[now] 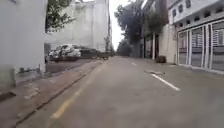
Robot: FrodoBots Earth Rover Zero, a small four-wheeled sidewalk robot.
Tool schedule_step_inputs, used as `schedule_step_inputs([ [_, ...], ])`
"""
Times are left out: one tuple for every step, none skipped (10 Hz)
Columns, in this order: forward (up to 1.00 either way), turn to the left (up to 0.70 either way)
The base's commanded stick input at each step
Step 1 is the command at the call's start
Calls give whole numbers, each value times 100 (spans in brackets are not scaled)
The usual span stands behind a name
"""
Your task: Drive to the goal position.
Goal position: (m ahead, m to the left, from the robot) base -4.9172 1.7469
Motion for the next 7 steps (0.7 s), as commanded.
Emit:
schedule_step_inputs([
  [50, 0],
  [50, 0],
  [50, 0],
  [50, 0],
  [50, 0],
  [50, 0],
  [50, 0],
])
